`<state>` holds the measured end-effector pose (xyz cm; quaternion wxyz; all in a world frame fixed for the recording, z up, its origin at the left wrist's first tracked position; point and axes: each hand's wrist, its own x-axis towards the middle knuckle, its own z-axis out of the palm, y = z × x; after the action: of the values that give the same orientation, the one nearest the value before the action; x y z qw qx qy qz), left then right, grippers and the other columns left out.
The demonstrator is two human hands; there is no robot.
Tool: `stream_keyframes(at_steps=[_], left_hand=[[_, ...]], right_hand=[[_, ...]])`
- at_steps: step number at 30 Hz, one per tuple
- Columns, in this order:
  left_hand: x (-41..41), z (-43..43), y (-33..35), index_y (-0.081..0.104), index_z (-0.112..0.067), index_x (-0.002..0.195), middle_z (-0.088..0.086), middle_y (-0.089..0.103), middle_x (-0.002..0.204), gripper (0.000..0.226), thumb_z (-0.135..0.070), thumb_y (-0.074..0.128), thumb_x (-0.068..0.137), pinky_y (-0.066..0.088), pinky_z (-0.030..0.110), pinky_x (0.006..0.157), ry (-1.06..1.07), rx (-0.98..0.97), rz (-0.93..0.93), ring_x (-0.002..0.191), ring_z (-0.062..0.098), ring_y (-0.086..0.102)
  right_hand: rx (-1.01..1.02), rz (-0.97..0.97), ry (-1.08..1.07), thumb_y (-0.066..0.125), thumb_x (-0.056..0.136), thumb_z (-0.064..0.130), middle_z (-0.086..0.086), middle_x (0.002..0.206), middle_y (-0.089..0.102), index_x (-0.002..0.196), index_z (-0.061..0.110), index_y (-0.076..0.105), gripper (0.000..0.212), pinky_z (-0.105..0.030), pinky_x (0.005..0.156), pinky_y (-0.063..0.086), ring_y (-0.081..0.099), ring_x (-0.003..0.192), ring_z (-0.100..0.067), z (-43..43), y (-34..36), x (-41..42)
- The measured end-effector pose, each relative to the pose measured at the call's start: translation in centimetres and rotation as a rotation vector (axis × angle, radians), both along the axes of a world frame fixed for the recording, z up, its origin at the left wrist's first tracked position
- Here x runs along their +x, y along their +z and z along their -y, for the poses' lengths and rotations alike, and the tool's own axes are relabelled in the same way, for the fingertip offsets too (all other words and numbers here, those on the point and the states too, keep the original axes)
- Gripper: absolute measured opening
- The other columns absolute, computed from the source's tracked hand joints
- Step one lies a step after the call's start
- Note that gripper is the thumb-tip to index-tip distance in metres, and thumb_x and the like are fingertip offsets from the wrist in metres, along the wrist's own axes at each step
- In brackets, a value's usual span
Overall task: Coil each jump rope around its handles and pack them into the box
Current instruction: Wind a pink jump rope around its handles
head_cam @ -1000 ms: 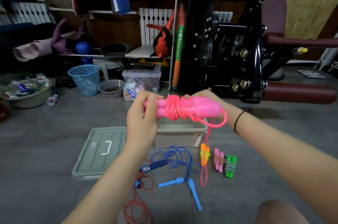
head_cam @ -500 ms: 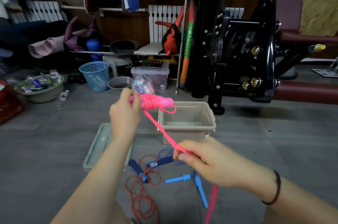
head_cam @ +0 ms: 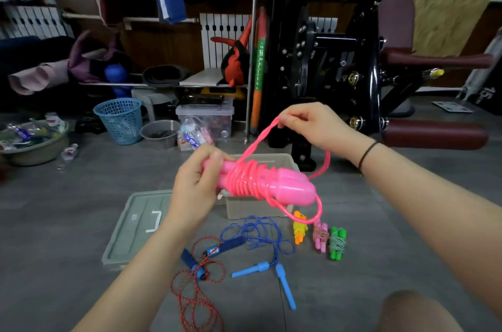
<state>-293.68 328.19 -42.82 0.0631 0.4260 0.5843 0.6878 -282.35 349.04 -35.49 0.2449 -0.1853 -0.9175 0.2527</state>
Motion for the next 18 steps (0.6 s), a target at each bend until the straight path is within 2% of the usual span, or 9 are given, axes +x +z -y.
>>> stream_keyframes(at_steps=[3, 6, 8, 10, 12, 13, 15, 16, 18], left_hand=[[-1.0, 0.0, 0.8, 0.043, -0.020, 0.064, -0.006, 0.040, 0.049, 0.033, -0.016, 0.040, 0.097, 0.029, 0.017, 0.044, 0.016, 0.145, 0.481, 0.044, 0.008, 0.034], [-2.4, -0.3, 0.7, 0.037, -0.023, 0.065, -0.011, 0.029, 0.044, 0.033, -0.018, 0.038, 0.099, 0.015, 0.016, 0.033, 0.053, 0.239, 0.808, 0.034, 0.002, 0.021], [-3.7, -0.5, 0.3, 0.034, -0.024, 0.065, -0.011, 0.027, 0.044, 0.034, -0.019, 0.036, 0.099, 0.012, 0.016, 0.032, 0.129, 0.278, 0.944, 0.032, 0.002, 0.019], [-4.9, -0.6, -0.4, 0.033, -0.023, 0.063, -0.011, 0.027, 0.040, 0.034, -0.016, 0.036, 0.097, 0.011, 0.016, 0.031, 0.272, 0.231, 0.954, 0.031, 0.003, 0.019], [-5.6, -0.8, -1.1, 0.036, -0.021, 0.060, -0.012, 0.031, 0.038, 0.034, -0.017, 0.039, 0.093, 0.017, 0.015, 0.035, 0.420, 0.135, 0.831, 0.035, 0.009, 0.024], [-5.6, -1.0, -1.4, 0.042, -0.020, 0.059, -0.011, 0.037, 0.041, 0.033, -0.020, 0.041, 0.092, 0.026, 0.019, 0.040, 0.511, 0.060, 0.688, 0.041, 0.014, 0.031], [-5.1, -1.3, -1.6, 0.056, -0.017, 0.069, -0.005, 0.053, 0.056, 0.027, -0.025, 0.045, 0.093, 0.032, 0.028, 0.059, 0.701, -0.119, 0.271, 0.060, 0.023, 0.045], [-4.7, -1.2, -1.5, 0.058, -0.014, 0.076, -0.002, 0.058, 0.063, 0.024, -0.025, 0.047, 0.095, 0.032, 0.029, 0.062, 0.737, -0.183, 0.047, 0.065, 0.025, 0.049], [-4.3, -0.9, -1.6, 0.056, -0.012, 0.080, 0.003, 0.062, 0.063, 0.024, -0.029, 0.047, 0.093, 0.036, 0.034, 0.060, 0.661, -0.262, -0.303, 0.062, 0.032, 0.055]], right_hand=[[-0.170, -0.004, 0.032, 0.055, 0.092, 0.037, -0.003, 0.062, 0.057, 0.073, 0.029, 0.070, 0.026, -0.029, 0.059, 0.038, 0.046, 0.059, -0.008, 0.9, -2.8, 0.1], [-0.217, 0.117, 0.052, 0.047, 0.094, 0.046, -0.002, 0.056, 0.039, 0.067, 0.032, 0.067, 0.036, -0.028, 0.054, 0.031, 0.037, 0.054, -0.017, 3.2, -5.4, 0.1], [-0.249, 0.169, 0.068, 0.044, 0.096, 0.043, 0.001, 0.057, 0.039, 0.071, 0.029, 0.065, 0.036, -0.028, 0.054, 0.031, 0.037, 0.055, -0.016, 5.2, -6.3, 0.5], [-0.217, 0.192, 0.114, 0.043, 0.098, 0.036, 0.010, 0.050, 0.044, 0.076, 0.027, 0.065, 0.032, -0.025, 0.052, 0.031, 0.036, 0.049, -0.008, 7.2, -6.8, 1.0], [-0.112, 0.196, 0.181, 0.043, 0.098, 0.035, 0.014, 0.044, 0.046, 0.079, 0.028, 0.064, 0.029, -0.020, 0.049, 0.030, 0.038, 0.043, -0.007, 9.2, -7.0, 1.3], [-0.064, 0.191, 0.207, 0.043, 0.097, 0.037, 0.012, 0.043, 0.045, 0.079, 0.028, 0.064, 0.028, -0.021, 0.048, 0.030, 0.039, 0.042, -0.009, 10.1, -6.9, 1.3], [0.034, 0.196, 0.231, 0.044, 0.096, 0.040, 0.008, 0.045, 0.043, 0.082, 0.025, 0.063, 0.028, -0.027, 0.051, 0.034, 0.041, 0.046, -0.010, 11.2, -5.8, 1.2], [0.137, 0.226, 0.229, 0.043, 0.096, 0.042, 0.008, 0.049, 0.043, 0.083, 0.023, 0.062, 0.030, -0.031, 0.054, 0.036, 0.042, 0.052, -0.010, 11.5, -4.8, 1.3], [0.454, 0.299, 0.196, 0.038, 0.095, 0.050, 0.007, 0.064, 0.051, 0.087, 0.025, 0.060, 0.034, -0.031, 0.059, 0.038, 0.052, 0.069, -0.020, 11.1, -2.1, 1.5]])
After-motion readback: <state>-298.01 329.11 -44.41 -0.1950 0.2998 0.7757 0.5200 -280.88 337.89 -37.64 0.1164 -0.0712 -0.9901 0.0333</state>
